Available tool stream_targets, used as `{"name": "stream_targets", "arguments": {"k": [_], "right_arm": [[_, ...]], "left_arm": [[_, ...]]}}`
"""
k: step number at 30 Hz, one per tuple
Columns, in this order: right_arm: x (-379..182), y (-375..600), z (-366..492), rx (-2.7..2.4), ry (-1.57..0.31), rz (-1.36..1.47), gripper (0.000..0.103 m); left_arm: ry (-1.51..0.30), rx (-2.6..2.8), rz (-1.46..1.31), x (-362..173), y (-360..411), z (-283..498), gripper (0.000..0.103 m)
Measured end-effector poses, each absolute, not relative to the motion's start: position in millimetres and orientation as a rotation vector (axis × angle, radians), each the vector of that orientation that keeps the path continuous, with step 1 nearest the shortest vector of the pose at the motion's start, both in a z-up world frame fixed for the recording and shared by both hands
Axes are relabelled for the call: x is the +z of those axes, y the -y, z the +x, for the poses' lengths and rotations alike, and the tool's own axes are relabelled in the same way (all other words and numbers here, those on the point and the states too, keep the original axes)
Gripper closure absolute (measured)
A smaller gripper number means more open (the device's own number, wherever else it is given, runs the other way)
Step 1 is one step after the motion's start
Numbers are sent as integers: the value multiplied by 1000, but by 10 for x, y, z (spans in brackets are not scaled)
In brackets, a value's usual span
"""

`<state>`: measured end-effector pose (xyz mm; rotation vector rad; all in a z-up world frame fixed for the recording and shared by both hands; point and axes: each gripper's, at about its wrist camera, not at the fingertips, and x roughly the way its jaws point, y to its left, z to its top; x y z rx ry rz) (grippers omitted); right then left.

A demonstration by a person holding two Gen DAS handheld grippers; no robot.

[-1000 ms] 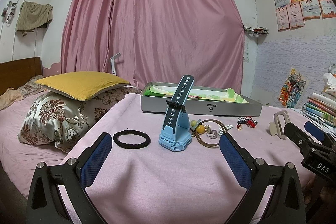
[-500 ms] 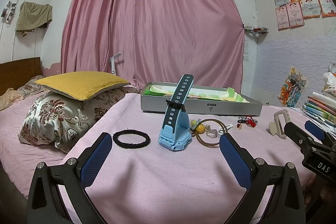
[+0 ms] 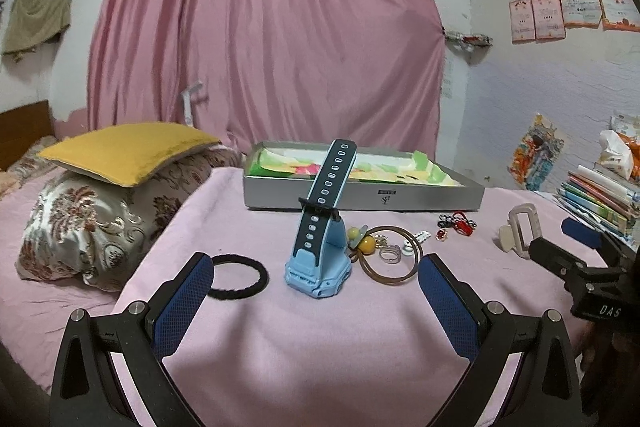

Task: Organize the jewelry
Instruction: 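Grasp the blue smartwatch with the left tool while the right tool grasps the beige claw clip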

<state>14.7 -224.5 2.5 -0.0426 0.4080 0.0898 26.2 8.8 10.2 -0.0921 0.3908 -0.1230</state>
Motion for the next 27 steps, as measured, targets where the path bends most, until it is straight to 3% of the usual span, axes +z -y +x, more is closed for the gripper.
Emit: {"name": "stream_targets", "arguments": {"k": [12, 21, 27], "right_arm": [[80, 2576, 838, 63, -694, 25, 1], [-143, 2602, 1116, 74, -817, 56, 2], [-227, 2549, 1200, 117, -871, 80, 17]], "left_arm": [[-620, -178, -133, 23, -151, 797, 1], [-775, -189, -155, -92, -106, 1054, 24], [-804, -207, -152, -79, -48, 1117, 33]]}}
